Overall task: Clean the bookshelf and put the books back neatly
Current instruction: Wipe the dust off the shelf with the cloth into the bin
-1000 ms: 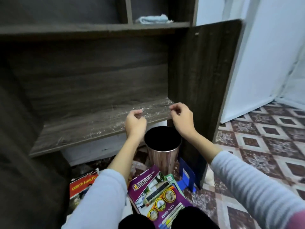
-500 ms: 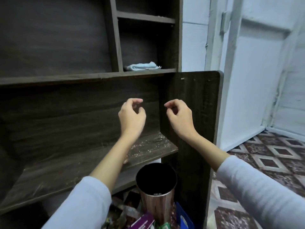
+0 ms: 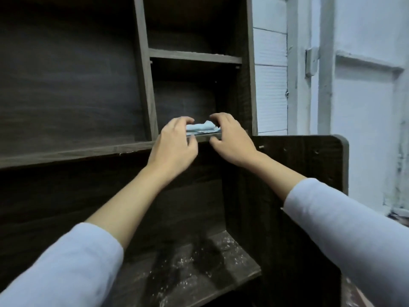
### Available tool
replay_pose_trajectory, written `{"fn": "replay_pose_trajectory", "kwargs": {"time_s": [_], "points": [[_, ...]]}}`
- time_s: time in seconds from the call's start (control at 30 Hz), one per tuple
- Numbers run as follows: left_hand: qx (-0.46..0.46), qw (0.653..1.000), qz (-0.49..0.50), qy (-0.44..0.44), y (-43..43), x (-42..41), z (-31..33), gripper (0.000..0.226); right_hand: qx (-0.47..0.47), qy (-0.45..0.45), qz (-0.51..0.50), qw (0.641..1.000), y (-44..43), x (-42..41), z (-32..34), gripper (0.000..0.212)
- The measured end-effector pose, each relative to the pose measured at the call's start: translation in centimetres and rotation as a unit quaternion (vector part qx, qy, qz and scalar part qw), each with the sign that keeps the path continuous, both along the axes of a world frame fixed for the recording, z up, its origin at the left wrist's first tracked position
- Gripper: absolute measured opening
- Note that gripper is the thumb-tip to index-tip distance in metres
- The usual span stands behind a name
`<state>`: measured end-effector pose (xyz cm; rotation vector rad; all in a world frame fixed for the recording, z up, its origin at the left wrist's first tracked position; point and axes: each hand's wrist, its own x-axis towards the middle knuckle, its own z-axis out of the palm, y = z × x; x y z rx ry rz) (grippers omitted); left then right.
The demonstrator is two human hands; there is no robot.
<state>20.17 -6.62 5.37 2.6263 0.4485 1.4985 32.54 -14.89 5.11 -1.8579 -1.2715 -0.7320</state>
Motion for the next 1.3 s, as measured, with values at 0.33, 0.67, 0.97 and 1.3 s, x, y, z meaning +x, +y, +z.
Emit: {"fn": "replay_pose_trajectory", "kwargs": {"time_s": [0.33,0.67,0.97,1.3], "points": [[-0.082,0.978,0.100,0.164,3.0,5.1,3.8,0.051,-0.128,0.000,0.044,0.991,3.4,4.0,3.8,0.055],[-0.056,0.966,0.147,0.204,4.7,6.1,4.1,0.055,-0.210,0.052,0.024,0.976,4.4,5.6,3.2,0.052],[-0.149,0.952,0.148,0.221,5.8,7.0,5.2,0.041,-0.236,0.048,0.018,0.970,6.4,5.0,4.7,0.042],[-0.117,0.975,0.102,0.159,5.8,6.4,4.5,0.038,-0.221,-0.020,-0.019,0.975,5.1,5.5,4.8,0.046]]}}
